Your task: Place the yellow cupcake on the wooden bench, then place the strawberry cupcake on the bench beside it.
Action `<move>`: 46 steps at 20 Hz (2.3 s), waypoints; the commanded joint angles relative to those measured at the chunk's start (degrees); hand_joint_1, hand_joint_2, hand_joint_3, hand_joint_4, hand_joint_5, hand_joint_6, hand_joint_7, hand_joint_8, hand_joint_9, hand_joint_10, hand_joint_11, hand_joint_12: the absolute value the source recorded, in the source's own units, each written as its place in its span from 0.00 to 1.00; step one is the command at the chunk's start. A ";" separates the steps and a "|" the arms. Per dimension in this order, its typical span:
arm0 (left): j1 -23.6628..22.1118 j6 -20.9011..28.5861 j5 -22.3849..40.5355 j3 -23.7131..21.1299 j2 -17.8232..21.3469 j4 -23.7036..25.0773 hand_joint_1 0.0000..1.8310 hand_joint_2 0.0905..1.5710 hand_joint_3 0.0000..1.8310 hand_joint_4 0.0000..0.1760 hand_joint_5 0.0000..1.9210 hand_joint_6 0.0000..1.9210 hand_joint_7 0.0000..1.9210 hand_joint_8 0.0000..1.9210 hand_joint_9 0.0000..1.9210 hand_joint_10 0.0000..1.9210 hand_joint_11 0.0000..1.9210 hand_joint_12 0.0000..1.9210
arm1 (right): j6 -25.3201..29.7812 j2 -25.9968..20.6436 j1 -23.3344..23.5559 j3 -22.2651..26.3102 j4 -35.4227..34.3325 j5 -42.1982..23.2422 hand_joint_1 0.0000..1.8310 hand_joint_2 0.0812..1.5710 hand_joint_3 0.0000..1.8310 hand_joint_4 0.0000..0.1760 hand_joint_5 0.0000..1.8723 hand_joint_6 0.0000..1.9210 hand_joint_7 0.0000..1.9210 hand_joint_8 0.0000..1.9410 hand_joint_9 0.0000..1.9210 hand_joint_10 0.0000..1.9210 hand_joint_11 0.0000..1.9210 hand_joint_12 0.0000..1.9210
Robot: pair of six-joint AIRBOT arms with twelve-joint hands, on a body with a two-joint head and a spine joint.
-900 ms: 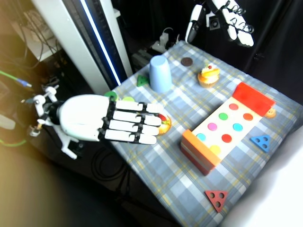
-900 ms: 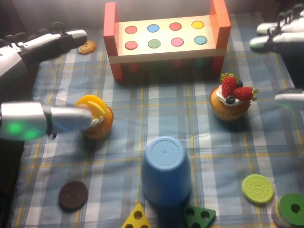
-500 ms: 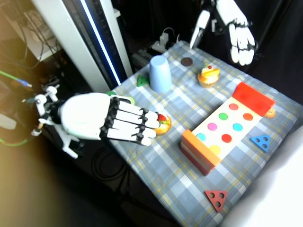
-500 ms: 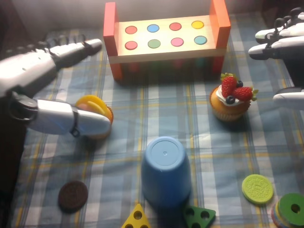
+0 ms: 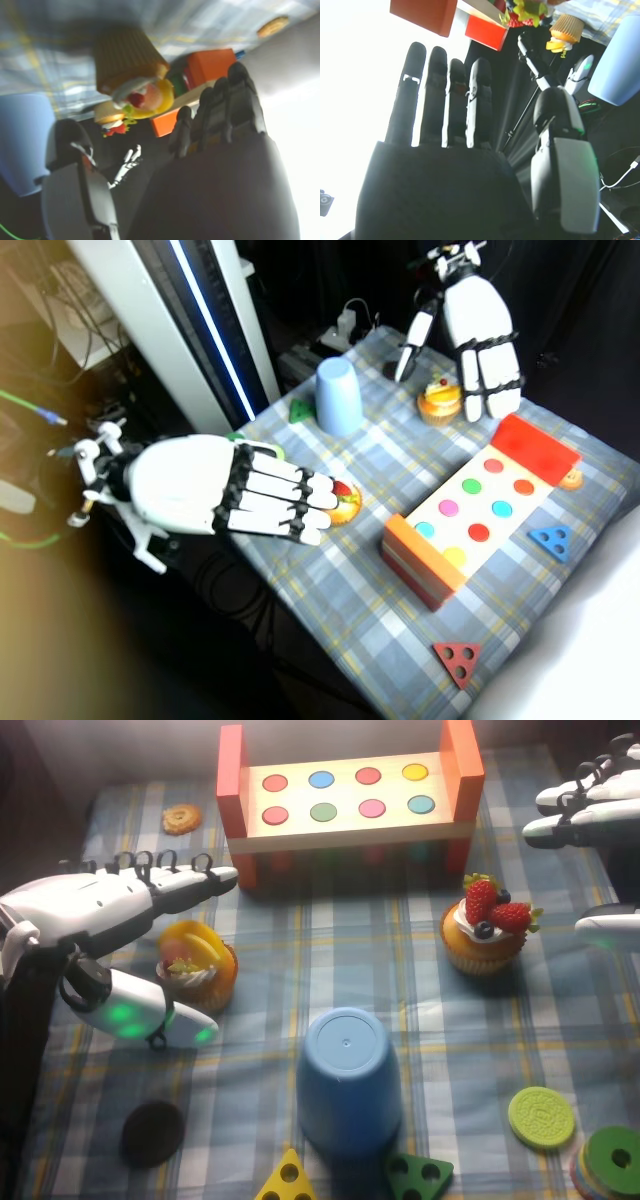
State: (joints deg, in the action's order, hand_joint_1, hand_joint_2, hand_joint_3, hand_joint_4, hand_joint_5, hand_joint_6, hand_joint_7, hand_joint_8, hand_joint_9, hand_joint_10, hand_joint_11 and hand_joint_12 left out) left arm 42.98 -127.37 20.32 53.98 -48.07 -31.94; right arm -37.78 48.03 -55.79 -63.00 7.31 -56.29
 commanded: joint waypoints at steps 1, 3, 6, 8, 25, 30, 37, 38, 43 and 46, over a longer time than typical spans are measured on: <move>-0.70 -0.05 4.53 0.22 0.01 0.55 0.40 0.53 0.00 1.00 0.00 0.00 0.02 0.00 0.01 0.00 0.00 0.08 | 0.25 0.10 0.85 -0.23 -1.41 -6.69 0.24 0.76 0.00 0.00 0.29 0.00 0.22 0.00 0.22 0.00 0.07 0.41; -0.71 -0.07 4.16 0.61 -0.23 0.08 0.43 0.59 0.00 1.00 0.06 0.00 0.16 0.01 0.09 0.01 0.00 0.09 | 0.26 0.24 0.85 -0.31 -1.41 -6.68 0.25 0.74 0.00 0.03 0.30 0.00 0.23 0.00 0.23 0.00 0.09 0.40; -1.01 -0.07 4.10 1.12 -0.66 -0.77 0.51 0.62 0.00 0.96 0.19 0.00 0.32 0.00 0.19 0.00 0.02 0.10 | 0.28 0.45 0.85 -0.42 -1.36 -6.66 0.23 0.75 0.00 0.00 0.30 0.00 0.23 0.00 0.23 0.00 0.09 0.39; -1.10 -0.07 3.93 1.41 -1.05 -0.78 0.50 0.65 0.00 0.89 0.21 0.00 0.34 0.00 0.20 0.00 0.00 0.11 | 0.33 0.53 0.85 -0.50 -1.34 -6.66 0.23 0.76 0.00 0.00 0.30 0.00 0.23 0.00 0.23 0.00 0.10 0.39; -17.06 7.55 11.83 3.67 -1.05 7.15 0.55 0.62 0.00 0.00 0.48 0.19 0.51 0.00 0.37 0.01 0.04 0.06 | 0.86 0.60 0.83 -0.61 -1.38 -6.68 0.21 0.78 0.00 0.00 0.30 0.00 0.26 0.00 0.25 0.00 0.10 0.43; -28.86 7.56 5.08 10.45 -5.98 9.09 0.54 0.62 0.00 0.00 0.51 0.00 0.56 0.00 0.43 0.00 0.01 0.29 | 0.88 1.23 0.89 -1.13 -1.36 -6.70 0.20 0.79 0.00 0.00 0.30 0.00 0.27 0.00 0.26 0.00 0.10 0.44; -31.72 -8.07 -3.91 21.21 -17.76 -3.49 0.46 0.64 0.00 0.41 0.44 0.00 0.55 0.00 0.41 0.00 0.02 0.22 | 1.06 2.22 1.31 -1.83 -0.99 -6.70 0.23 0.79 0.00 0.00 0.29 0.00 0.26 0.00 0.25 0.00 0.10 0.41; -31.10 -11.85 -4.80 22.91 -19.41 -7.61 0.47 0.62 0.00 0.44 0.44 0.00 0.56 0.00 0.40 0.00 0.02 0.21 | 1.26 2.39 1.44 -1.97 -0.79 -6.70 0.24 0.79 0.00 0.00 0.29 0.00 0.26 0.00 0.25 0.00 0.10 0.40; -29.17 -20.60 -7.41 27.41 -22.66 -17.20 0.39 0.79 0.01 0.25 0.42 0.00 0.49 0.00 0.34 0.00 0.02 0.17 | 1.60 2.86 1.44 -2.33 -0.60 -6.71 0.23 0.79 0.00 0.00 0.30 0.00 0.26 0.00 0.25 0.00 0.10 0.40; -28.67 -20.60 -8.97 29.83 -24.39 -18.69 0.40 0.70 0.00 0.31 0.40 0.00 0.39 0.00 0.26 0.00 0.00 0.18 | 2.00 3.15 1.44 -2.53 -0.50 -6.80 0.24 0.79 0.00 0.00 0.30 0.00 0.26 0.00 0.26 0.00 0.11 0.41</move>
State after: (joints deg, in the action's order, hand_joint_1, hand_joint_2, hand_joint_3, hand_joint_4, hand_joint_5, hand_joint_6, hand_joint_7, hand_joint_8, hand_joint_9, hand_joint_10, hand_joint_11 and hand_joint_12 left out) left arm 14.61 -148.24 7.92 83.81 -72.27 -50.63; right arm -36.05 51.22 -55.13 -65.21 8.71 -56.29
